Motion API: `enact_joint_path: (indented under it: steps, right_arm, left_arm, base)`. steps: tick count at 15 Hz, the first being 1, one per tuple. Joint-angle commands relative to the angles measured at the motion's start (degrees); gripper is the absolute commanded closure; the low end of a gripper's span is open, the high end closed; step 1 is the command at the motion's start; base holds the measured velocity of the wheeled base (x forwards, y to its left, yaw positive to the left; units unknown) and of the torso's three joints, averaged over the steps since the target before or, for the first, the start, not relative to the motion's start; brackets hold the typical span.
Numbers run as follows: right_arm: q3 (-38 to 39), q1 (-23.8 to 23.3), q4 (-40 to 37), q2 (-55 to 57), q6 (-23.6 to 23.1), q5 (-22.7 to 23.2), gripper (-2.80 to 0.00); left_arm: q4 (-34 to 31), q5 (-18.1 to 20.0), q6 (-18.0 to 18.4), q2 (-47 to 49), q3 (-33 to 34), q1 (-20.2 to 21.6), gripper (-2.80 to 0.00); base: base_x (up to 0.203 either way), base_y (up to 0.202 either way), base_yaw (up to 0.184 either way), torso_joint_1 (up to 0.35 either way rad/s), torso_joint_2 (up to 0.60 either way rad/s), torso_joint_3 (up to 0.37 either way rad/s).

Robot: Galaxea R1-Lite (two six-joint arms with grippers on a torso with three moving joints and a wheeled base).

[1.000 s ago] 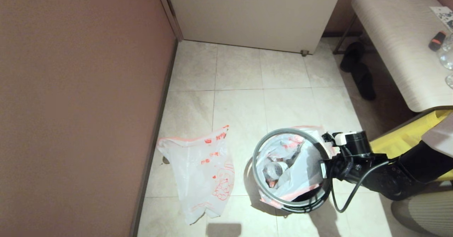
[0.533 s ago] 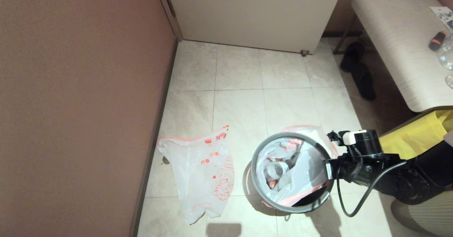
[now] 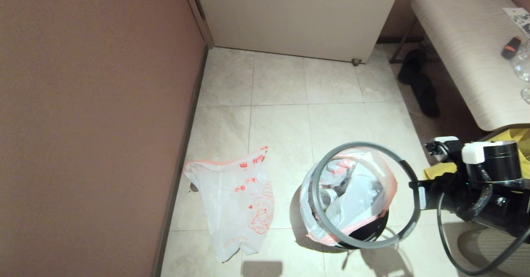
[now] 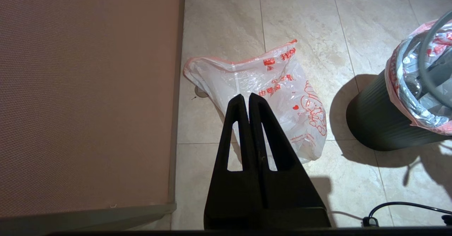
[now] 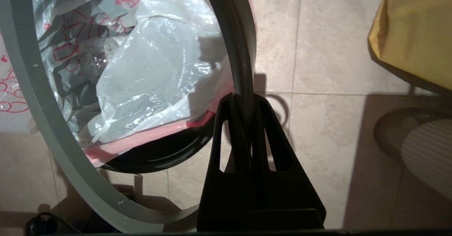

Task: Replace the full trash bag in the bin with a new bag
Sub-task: Place the trash can ring on the floor

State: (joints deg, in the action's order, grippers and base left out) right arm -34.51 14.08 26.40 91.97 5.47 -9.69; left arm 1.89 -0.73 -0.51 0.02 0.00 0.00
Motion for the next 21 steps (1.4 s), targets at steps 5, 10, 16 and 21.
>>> enact_joint_path:
  steps: [5,10,16,21]
  right_arm:
    - [0.3,-11.7,-3.0,-9.0,0.1,3.2,0.00]
    - [-5.2,-21.7,-2.9,-3.2,3.2,7.4,0.00]
    - [-18.6,-30.3,-2.6,7.8,12.0,7.1,0.00]
    - [-21.3,-32.1,-2.3,17.3,10.1,6.6,0.00]
  left_arm:
    - [0.0,0.0,0.0,0.0,0.0,0.0,0.00]
    - [0.0,0.0,0.0,0.0,0.0,0.0,0.00]
    - [0.0,-0.1,0.0,0.0,0.0,0.0,0.00]
    - [0.0,0.0,0.0,0.0,0.0,0.0,0.00]
  base:
    - [0.000,0.000,0.000,0.000,0.00,0.000]
    - [0.000,0.000,0.000,0.000,0.00,0.000]
    - [0.000,0.000,0.000,0.000,0.00,0.000]
    - [0.000,0.000,0.000,0.000,0.00,0.000]
